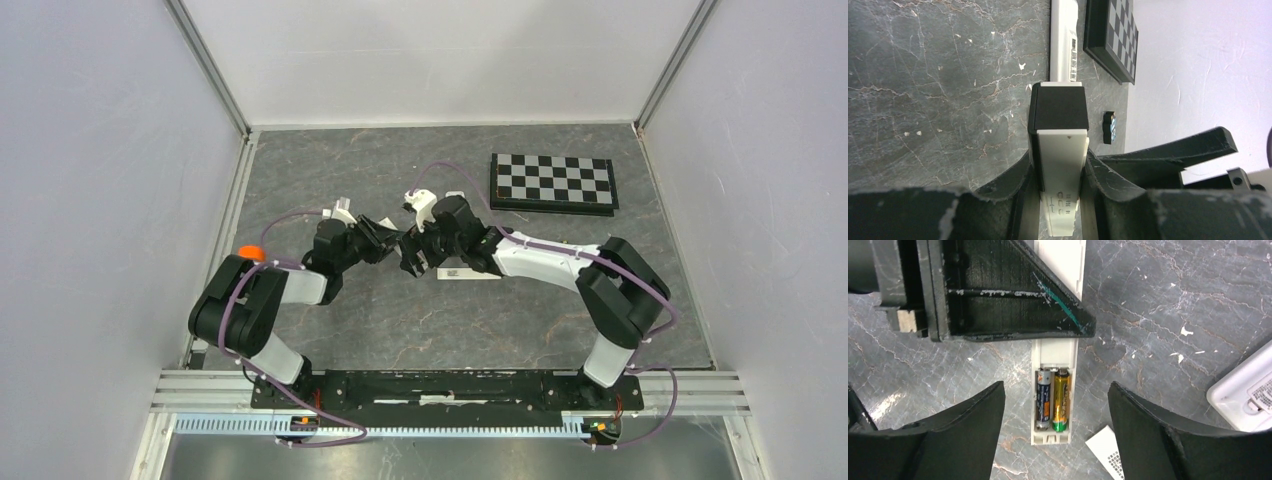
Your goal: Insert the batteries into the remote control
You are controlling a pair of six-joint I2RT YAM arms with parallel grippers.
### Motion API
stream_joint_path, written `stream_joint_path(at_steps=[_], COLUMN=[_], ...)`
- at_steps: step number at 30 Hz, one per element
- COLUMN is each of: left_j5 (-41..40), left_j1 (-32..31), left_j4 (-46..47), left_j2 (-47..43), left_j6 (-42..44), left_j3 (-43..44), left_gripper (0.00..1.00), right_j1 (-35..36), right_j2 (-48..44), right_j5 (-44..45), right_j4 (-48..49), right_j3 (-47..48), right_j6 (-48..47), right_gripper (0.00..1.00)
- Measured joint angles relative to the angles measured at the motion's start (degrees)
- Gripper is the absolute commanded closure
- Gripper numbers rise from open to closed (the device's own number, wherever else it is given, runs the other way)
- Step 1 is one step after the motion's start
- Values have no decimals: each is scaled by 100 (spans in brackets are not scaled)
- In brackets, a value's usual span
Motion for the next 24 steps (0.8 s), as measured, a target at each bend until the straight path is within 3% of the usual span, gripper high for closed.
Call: stream_joint_path(at_steps=[7, 10, 11, 14, 18, 24], left_j5=[2, 0, -7, -44, -140, -643], left_j1=[0, 0, 0, 2, 17, 247], left_j4=[282, 313, 306, 271, 9, -1344], left_j2=[0, -15, -37, -127, -496, -1473], left_j6=[-87, -98, -96, -107, -138, 50], left_j3=[-63, -66, -70, -114, -122, -103], left_gripper=[71, 68, 64, 41, 19, 10], right_j1=[-7, -7, -7, -28, -114, -457], right_j2=[199, 273, 302, 332, 354, 356], right_j5=[-101, -118, -127, -133, -118, -212], right_j4=[-35, -79, -92, -170, -297, -599], right_j3=[184, 208, 214, 275, 299, 299], right_j6=[-92, -155, -157, -157, -415, -1530], right_gripper=[47, 66, 72, 85, 96, 99])
